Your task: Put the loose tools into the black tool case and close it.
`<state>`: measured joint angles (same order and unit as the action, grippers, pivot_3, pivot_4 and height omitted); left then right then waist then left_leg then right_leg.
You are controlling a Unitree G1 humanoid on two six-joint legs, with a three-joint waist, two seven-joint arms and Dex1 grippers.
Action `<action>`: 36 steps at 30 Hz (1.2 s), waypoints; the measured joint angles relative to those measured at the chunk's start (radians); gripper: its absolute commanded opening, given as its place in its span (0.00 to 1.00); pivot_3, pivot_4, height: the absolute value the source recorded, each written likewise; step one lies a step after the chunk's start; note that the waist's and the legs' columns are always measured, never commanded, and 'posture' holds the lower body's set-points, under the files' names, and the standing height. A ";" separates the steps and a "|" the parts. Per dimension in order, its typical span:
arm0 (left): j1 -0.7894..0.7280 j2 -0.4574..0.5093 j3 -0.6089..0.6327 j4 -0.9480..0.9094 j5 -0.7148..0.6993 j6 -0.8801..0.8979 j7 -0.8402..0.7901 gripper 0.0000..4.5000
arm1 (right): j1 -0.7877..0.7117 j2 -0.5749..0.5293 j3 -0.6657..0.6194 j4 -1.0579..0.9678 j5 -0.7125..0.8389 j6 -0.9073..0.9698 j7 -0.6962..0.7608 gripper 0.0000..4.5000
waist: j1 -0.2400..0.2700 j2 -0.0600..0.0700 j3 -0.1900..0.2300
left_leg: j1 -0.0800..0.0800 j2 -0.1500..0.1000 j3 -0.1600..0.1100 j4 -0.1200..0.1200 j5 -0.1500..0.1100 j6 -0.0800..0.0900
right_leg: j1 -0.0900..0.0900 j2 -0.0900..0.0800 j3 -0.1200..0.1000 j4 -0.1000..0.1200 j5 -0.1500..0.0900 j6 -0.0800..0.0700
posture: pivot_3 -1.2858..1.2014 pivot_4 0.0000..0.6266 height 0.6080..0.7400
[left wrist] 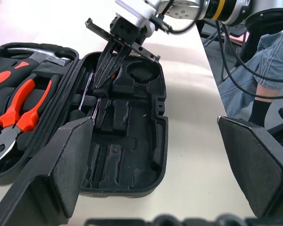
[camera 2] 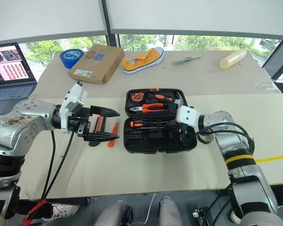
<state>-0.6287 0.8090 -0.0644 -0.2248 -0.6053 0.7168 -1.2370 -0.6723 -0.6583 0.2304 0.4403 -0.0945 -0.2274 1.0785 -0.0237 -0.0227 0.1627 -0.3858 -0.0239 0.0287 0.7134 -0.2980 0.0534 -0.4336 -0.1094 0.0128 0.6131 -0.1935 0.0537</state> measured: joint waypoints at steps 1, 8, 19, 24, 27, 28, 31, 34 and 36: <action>0.000 0.000 0.000 0.002 0.003 -0.001 -0.001 1.00 | 0.000 -0.004 0.005 0.001 -0.016 -0.023 -0.010 0.01 | 0.001 0.000 0.000 | 0.001 0.000 0.000 0.000 0.000 0.000 | 0.002 0.000 0.000 0.000 0.000 0.000 | 0.52 0.24 0.96; 0.000 0.000 0.000 0.011 0.018 -0.019 -0.002 1.00 | 0.000 -0.016 -0.003 0.002 -0.035 -0.044 -0.014 0.01 | 0.007 0.000 0.000 | 0.009 0.000 -0.001 0.000 -0.001 0.001 | 0.010 0.000 0.000 -0.003 0.000 0.000 | 0.52 0.24 0.96; 0.302 0.055 0.196 -0.091 0.019 0.102 0.186 1.00 | 0.005 -0.094 -0.266 -0.355 0.498 0.664 0.109 0.48 | 0.005 0.002 0.002 | -0.008 0.001 -0.002 -0.001 0.000 0.001 | -0.011 -0.001 -0.001 0.002 0.000 0.000 | 0.52 0.24 0.96; 0.630 0.119 0.490 -0.190 0.011 0.163 0.223 1.00 | 0.087 -0.183 -0.342 -0.577 0.714 0.890 0.164 0.86 | 0.010 0.002 0.002 | -0.006 0.002 -0.002 -0.003 -0.002 0.002 | -0.007 -0.003 -0.003 -0.002 0.000 -0.001 | 0.52 0.24 0.96; 0.723 0.122 0.576 -0.196 0.015 0.180 0.229 1.00 | 0.113 -0.196 -0.348 -0.610 0.750 0.937 0.168 0.97 | 0.016 0.002 0.002 | -0.005 0.000 -0.002 -0.002 -0.005 0.008 | -0.006 -0.006 -0.003 -0.003 0.000 -0.001 | 0.52 0.24 0.96; 0.742 0.122 0.601 -0.207 0.014 0.181 0.231 1.00 | 0.113 -0.196 -0.350 -0.621 0.755 0.942 0.165 0.97 | 0.023 0.002 0.002 | -0.005 -0.001 -0.002 -0.002 -0.005 0.007 | -0.006 -0.007 -0.004 -0.004 0.000 -0.001 | 0.52 0.24 0.96; 0.827 0.147 0.681 -0.224 0.011 0.235 0.245 1.00 | 0.152 -0.216 -0.357 -0.685 0.781 0.951 0.162 0.97 | 0.034 0.001 0.002 | -0.003 -0.001 -0.002 -0.002 -0.005 0.006 | -0.005 -0.007 -0.005 -0.003 0.001 -0.002 | 0.52 0.24 0.96; 0.744 0.148 0.643 -0.247 -0.037 0.326 0.295 1.00 | 0.180 -0.217 -0.358 -0.714 0.784 0.952 0.144 0.97 | 0.042 0.001 0.002 | -0.004 -0.001 -0.004 -0.001 -0.004 0.004 | -0.004 -0.007 -0.006 -0.002 0.001 -0.003 | 0.52 0.24 0.96; 0.593 0.148 0.585 -0.277 -0.100 0.423 0.359 1.00 | 0.183 -0.213 -0.356 -0.730 0.782 0.950 0.125 0.97 | 0.046 0.001 0.002 | -0.004 -0.002 -0.005 -0.001 -0.002 0.000 | -0.004 -0.007 -0.006 -0.002 0.002 -0.004 | 0.52 0.24 0.96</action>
<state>-0.0356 0.9566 0.5209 -0.5013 -0.7058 1.1399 -0.8783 -0.4897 -0.8716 -0.1260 -0.2895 0.6880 0.7227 1.2034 0.0228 -0.0220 0.1650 -0.3898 -0.0261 0.0239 0.7128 -0.2996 0.0534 -0.4380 -0.1161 0.0068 0.6112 -0.1916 0.0501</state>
